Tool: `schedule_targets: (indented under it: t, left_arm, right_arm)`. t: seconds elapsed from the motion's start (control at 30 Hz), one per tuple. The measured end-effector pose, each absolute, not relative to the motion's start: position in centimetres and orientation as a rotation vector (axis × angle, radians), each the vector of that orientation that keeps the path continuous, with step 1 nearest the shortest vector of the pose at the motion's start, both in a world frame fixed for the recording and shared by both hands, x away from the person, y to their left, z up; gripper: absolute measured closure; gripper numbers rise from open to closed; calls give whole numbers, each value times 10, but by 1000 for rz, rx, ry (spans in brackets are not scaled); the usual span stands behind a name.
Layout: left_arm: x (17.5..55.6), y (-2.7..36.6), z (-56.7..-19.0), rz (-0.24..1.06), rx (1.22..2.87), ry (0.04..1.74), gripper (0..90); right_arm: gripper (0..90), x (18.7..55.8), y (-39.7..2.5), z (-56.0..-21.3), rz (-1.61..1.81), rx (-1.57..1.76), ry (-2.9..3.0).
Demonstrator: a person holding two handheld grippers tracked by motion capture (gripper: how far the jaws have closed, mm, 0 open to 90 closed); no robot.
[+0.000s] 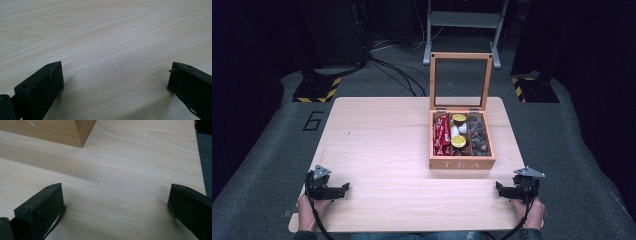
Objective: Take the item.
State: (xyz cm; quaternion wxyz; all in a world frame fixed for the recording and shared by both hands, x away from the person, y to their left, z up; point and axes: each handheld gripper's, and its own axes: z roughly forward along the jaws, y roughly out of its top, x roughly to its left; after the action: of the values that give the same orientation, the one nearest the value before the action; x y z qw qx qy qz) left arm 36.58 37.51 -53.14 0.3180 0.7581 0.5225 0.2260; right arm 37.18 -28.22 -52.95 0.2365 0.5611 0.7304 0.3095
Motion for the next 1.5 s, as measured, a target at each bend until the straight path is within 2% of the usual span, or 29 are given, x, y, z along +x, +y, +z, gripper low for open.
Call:
schedule_targets:
  t: [0.33, 0.6, 1.5]
  left_arm:
    - [366, 372, -524, 572, 1962, 1351, 0]
    - [369, 355, -498, 550, 1967, 1271, 1]
    - [388, 311, -450, 512, 1982, 1093, 3]
  right_arm:
    - [0, 372, -282, -530, 849, 1534, 2003]
    - [0, 372, -282, -530, 848, 1534, 2004]
    - [2, 372, -282, -530, 849, 1532, 2005]
